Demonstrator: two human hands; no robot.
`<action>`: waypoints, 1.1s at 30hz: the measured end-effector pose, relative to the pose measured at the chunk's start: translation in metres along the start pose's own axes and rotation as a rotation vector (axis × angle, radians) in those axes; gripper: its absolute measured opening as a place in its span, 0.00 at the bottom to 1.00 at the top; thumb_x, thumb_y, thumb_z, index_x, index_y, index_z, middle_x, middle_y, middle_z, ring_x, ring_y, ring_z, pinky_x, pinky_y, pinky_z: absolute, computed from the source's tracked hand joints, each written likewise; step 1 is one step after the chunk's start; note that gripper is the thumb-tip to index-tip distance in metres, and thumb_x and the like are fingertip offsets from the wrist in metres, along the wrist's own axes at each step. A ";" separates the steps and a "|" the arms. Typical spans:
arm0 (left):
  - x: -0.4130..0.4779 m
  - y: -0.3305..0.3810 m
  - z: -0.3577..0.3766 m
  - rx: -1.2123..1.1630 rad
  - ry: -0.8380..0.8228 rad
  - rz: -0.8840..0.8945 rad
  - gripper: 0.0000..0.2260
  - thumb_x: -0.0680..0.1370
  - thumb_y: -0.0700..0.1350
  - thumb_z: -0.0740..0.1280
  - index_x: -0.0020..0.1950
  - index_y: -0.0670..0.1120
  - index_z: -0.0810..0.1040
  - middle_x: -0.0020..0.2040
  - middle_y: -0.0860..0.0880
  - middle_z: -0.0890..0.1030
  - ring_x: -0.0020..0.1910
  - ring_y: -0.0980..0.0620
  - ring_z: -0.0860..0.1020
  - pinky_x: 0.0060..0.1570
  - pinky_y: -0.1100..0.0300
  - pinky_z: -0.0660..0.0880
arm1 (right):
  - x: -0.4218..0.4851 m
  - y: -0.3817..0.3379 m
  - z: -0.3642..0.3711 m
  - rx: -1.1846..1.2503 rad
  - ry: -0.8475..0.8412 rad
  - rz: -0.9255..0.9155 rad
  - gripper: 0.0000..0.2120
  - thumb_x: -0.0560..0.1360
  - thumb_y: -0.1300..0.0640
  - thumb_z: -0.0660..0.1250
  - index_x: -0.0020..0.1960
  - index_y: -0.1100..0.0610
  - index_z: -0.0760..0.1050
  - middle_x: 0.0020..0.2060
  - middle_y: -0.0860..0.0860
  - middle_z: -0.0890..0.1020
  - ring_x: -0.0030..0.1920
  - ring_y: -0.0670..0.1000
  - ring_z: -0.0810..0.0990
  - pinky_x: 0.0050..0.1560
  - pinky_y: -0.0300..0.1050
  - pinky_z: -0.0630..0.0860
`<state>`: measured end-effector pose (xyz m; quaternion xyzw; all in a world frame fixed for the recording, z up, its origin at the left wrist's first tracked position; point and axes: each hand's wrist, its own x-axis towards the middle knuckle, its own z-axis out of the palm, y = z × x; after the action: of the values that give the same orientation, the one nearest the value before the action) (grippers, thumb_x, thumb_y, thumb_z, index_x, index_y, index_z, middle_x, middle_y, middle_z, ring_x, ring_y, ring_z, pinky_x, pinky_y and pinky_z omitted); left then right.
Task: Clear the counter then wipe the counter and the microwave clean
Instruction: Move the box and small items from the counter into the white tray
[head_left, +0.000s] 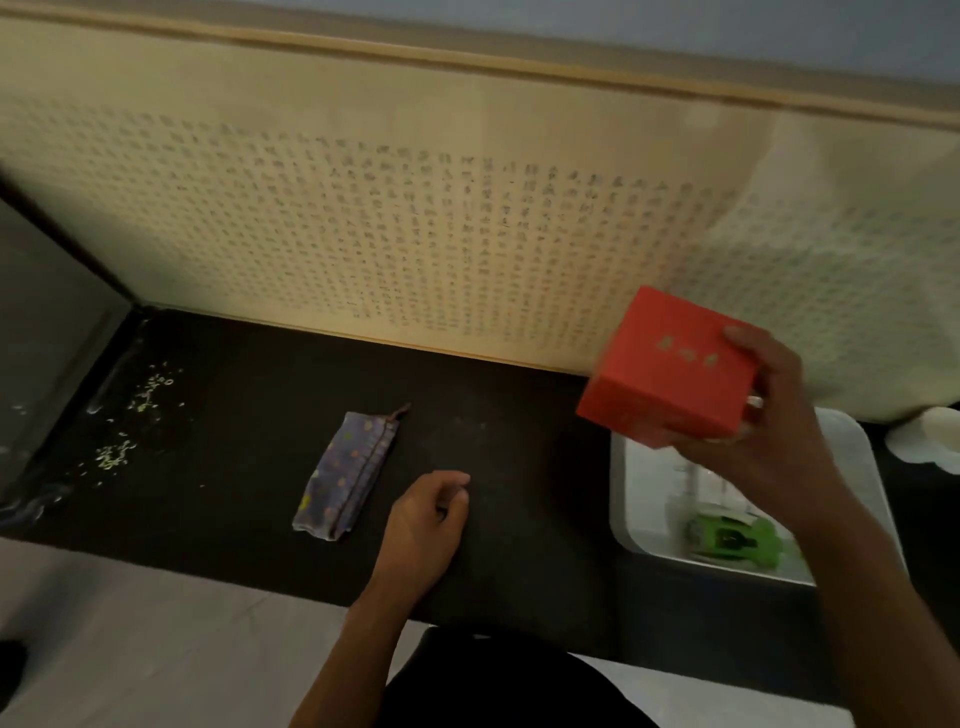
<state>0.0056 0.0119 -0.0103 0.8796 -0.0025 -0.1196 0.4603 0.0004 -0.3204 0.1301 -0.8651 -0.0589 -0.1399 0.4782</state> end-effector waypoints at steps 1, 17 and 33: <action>0.001 0.004 0.003 0.002 -0.022 -0.001 0.09 0.81 0.46 0.69 0.59 0.56 0.79 0.51 0.60 0.81 0.50 0.66 0.79 0.50 0.73 0.74 | -0.008 0.005 -0.013 -0.033 -0.009 0.009 0.52 0.57 0.68 0.84 0.70 0.43 0.60 0.68 0.30 0.62 0.65 0.38 0.70 0.54 0.33 0.77; -0.023 0.038 0.047 0.009 -0.074 -0.016 0.09 0.81 0.45 0.68 0.60 0.56 0.79 0.51 0.60 0.81 0.50 0.69 0.78 0.52 0.67 0.76 | -0.054 0.097 -0.030 0.062 -0.136 0.264 0.47 0.56 0.54 0.82 0.70 0.42 0.63 0.67 0.38 0.66 0.63 0.38 0.73 0.54 0.33 0.77; -0.080 0.041 0.066 -0.051 0.073 -0.170 0.12 0.81 0.43 0.68 0.51 0.62 0.77 0.47 0.56 0.83 0.48 0.64 0.81 0.45 0.72 0.76 | -0.068 0.078 -0.048 -0.202 -0.116 0.122 0.42 0.66 0.43 0.75 0.75 0.49 0.60 0.73 0.45 0.62 0.73 0.51 0.64 0.70 0.59 0.69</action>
<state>-0.0822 -0.0560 0.0039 0.8685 0.0917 -0.1261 0.4705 -0.0546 -0.4008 0.0708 -0.9174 -0.0193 -0.0655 0.3921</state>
